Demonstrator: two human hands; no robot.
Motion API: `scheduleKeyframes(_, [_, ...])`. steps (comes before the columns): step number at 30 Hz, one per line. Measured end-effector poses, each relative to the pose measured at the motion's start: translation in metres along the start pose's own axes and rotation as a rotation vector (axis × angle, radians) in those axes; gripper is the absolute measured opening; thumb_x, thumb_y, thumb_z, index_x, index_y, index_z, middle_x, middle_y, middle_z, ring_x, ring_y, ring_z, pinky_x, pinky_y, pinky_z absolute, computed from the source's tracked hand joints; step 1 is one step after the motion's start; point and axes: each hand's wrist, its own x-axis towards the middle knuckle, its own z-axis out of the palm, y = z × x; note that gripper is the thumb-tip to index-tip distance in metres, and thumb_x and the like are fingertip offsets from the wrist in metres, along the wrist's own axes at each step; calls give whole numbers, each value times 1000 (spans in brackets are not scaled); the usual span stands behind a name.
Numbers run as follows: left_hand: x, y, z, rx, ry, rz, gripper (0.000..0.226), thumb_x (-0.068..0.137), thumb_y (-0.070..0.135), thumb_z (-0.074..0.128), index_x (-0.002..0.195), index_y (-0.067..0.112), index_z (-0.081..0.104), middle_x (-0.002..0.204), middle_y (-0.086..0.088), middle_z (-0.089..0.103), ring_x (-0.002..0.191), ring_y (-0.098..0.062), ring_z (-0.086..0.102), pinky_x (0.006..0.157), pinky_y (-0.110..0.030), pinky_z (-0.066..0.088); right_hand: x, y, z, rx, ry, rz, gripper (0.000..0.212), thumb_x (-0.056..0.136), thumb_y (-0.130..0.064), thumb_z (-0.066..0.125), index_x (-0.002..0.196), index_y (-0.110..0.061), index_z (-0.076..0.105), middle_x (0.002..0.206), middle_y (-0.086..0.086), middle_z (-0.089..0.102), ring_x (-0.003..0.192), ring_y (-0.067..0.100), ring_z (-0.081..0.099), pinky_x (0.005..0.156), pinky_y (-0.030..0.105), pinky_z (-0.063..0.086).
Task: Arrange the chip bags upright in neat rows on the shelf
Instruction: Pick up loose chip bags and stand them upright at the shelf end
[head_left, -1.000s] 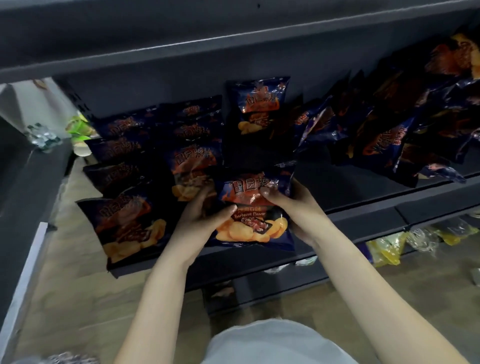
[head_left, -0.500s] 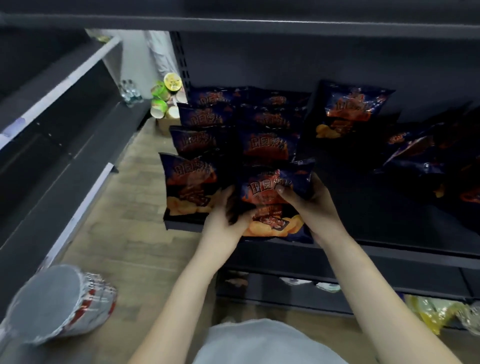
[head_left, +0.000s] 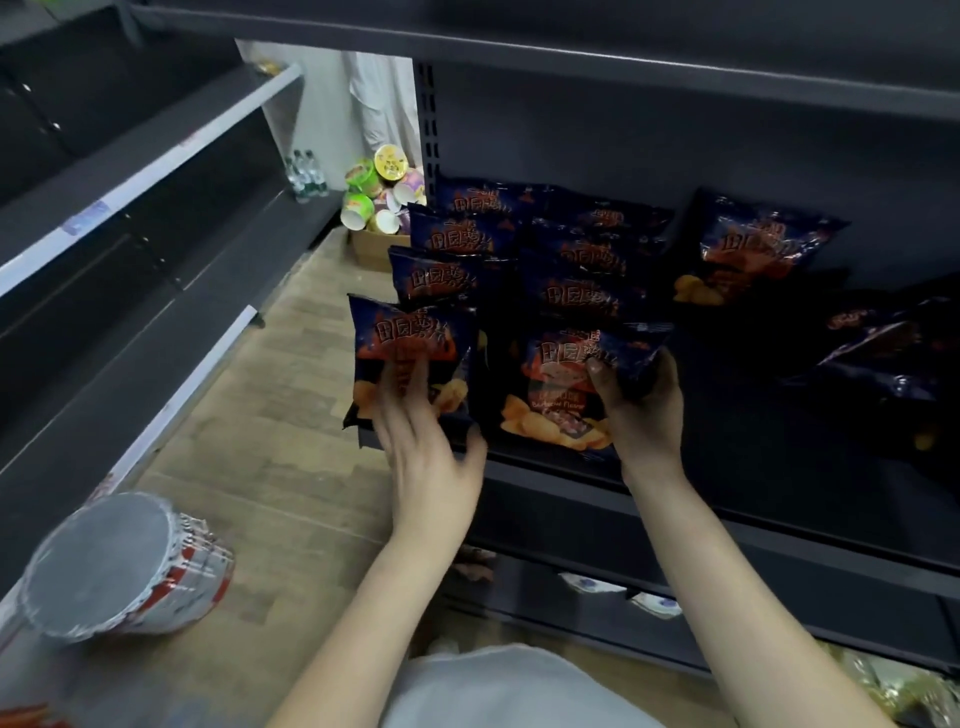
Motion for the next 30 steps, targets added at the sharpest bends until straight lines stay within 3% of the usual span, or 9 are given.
scheduleKeyframes(4, [22, -18, 1, 91, -82, -100, 90, 74, 14, 74, 144, 1, 20, 150, -29, 10, 137, -50, 6, 110, -61, 14, 0, -1, 4, -70, 15, -42, 62, 81, -29, 72, 136, -21, 44, 126, -6, 59, 117, 9, 54, 96, 24, 41])
scheduleKeyframes(9, [38, -31, 5, 131, -192, -74, 96, 75, 27, 75, 147, 8, 15, 153, -23, 11, 140, -42, 11, 106, -61, 26, 3, 2, 3, -184, 26, -76, 69, 81, -31, 71, 141, -18, 39, 132, 0, 52, 125, 17, 47, 107, 37, 38])
scheduleKeyframes(11, [39, -33, 6, 122, -207, -57, 96, 75, 29, 74, 148, 11, 14, 154, -21, 11, 140, -39, 13, 104, -61, 30, 1, 4, 3, -234, 58, -93, 72, 81, -33, 70, 143, -19, 37, 126, -4, 47, 125, 18, 45, 104, 28, 35])
scheduleKeyframes(15, [36, -36, 4, 108, -223, -6, 96, 74, 30, 75, 148, 12, 17, 154, -19, 15, 140, -38, 18, 103, -60, 34, -5, 10, 7, -304, 115, -116, 78, 81, -36, 70, 146, -18, 31, 133, 10, 42, 126, 22, 39, 98, 21, 29])
scheduleKeyframes(19, [31, -35, 5, 64, -264, 34, 95, 76, 29, 74, 148, 13, 15, 154, -19, 13, 141, -38, 15, 108, -57, 29, -9, 15, 11, -302, 132, -123, 74, 86, -33, 65, 147, -17, 26, 141, 11, 34, 130, 24, 39, 104, 28, 34])
scheduleKeyframes(25, [31, -34, 6, 73, -318, 61, 95, 81, 35, 68, 143, 23, -4, 155, -19, 3, 142, -37, 4, 112, -57, 17, -11, 15, 16, -344, 179, -162, 73, 88, -32, 62, 147, -8, 25, 140, 15, 36, 128, 27, 40, 103, 33, 38])
scheduleKeyframes(30, [31, -37, 1, 7, -283, 55, 88, 80, 31, 70, 148, 15, 16, 154, -19, 12, 142, -35, 12, 110, -55, 25, -15, 15, 14, -344, 227, -172, 70, 89, -31, 61, 146, -6, 28, 139, 17, 37, 129, 28, 40, 102, 29, 35])
